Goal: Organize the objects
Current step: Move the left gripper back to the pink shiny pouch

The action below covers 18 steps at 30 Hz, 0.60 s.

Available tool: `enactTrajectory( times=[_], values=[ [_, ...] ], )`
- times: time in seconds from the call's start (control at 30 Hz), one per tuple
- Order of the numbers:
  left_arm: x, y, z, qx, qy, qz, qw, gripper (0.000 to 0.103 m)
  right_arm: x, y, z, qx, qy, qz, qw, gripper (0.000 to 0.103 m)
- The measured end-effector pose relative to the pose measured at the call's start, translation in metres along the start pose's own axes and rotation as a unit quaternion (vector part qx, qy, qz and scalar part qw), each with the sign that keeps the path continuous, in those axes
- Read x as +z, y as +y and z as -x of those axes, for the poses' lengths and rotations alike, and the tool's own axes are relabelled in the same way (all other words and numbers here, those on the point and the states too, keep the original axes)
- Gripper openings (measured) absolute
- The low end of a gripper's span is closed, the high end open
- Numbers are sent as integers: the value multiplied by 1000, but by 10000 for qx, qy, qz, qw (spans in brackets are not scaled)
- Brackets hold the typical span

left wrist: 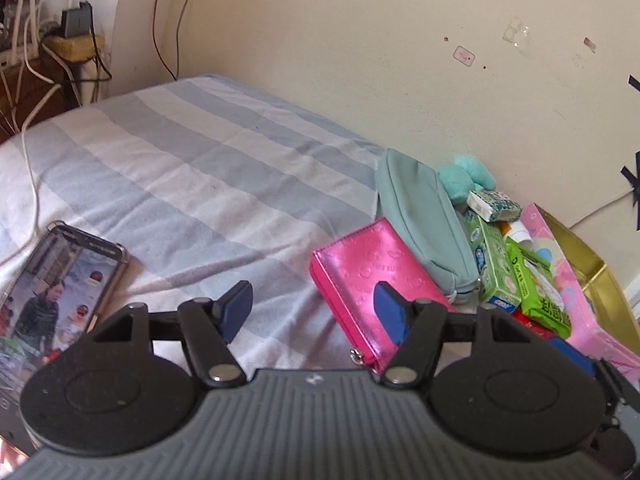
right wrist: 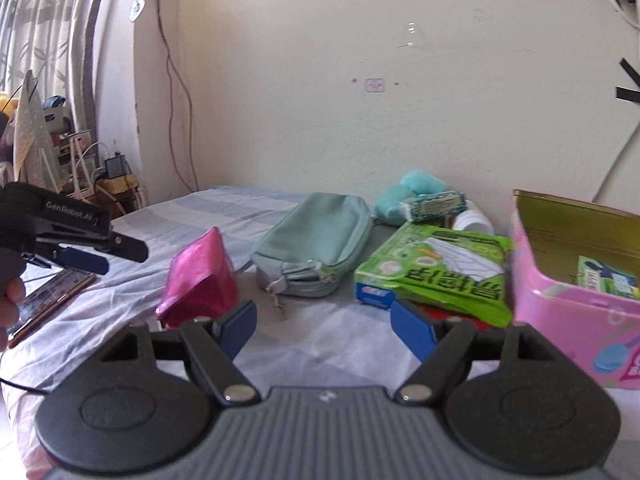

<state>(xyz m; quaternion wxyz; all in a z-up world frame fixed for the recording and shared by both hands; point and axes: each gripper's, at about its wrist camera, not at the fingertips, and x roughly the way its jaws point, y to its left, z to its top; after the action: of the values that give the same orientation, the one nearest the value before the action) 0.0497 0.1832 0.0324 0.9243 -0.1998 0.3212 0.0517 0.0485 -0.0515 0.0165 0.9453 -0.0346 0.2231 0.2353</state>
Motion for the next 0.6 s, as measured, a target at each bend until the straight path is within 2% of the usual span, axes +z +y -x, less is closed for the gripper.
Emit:
enactTrajectory(
  times=[0.07, 0.17, 0.3, 0.37, 0.4, 0.43, 0.47, 0.53, 0.6],
  values=[
    [-2, 0, -7, -201, 159, 29, 9997, 68, 2, 15, -10, 105, 79, 266, 9996, 74],
    [-1, 0, -19, -346, 260, 27, 9991, 66, 5, 36, -28, 115, 260, 702, 9971, 65],
    [11, 5, -29, -427, 165, 95, 9989, 66, 8, 52, -50, 241, 528, 977, 9935, 51],
    [20, 6, -33, -342, -8, 62, 9994, 68, 10, 56, -57, 354, 553, 1003, 9928, 47],
    [24, 7, -37, -319, -79, 9, 9995, 71, 11, 57, -61, 405, 570, 1009, 9924, 38],
    [28, 6, -41, -313, -121, -50, 9994, 73, 12, 58, -65, 476, 629, 976, 9921, 22],
    [31, 6, -47, -321, -115, -93, 9994, 74, 13, 56, -68, 525, 713, 851, 9924, 15],
    [34, 8, -61, -467, 94, -116, 9988, 74, 14, 47, -68, 555, 740, 597, 9939, 12],
    [32, 10, -68, -834, 279, 29, 9961, 73, 12, 38, -60, 455, 762, 492, 9948, 12]
  ],
)
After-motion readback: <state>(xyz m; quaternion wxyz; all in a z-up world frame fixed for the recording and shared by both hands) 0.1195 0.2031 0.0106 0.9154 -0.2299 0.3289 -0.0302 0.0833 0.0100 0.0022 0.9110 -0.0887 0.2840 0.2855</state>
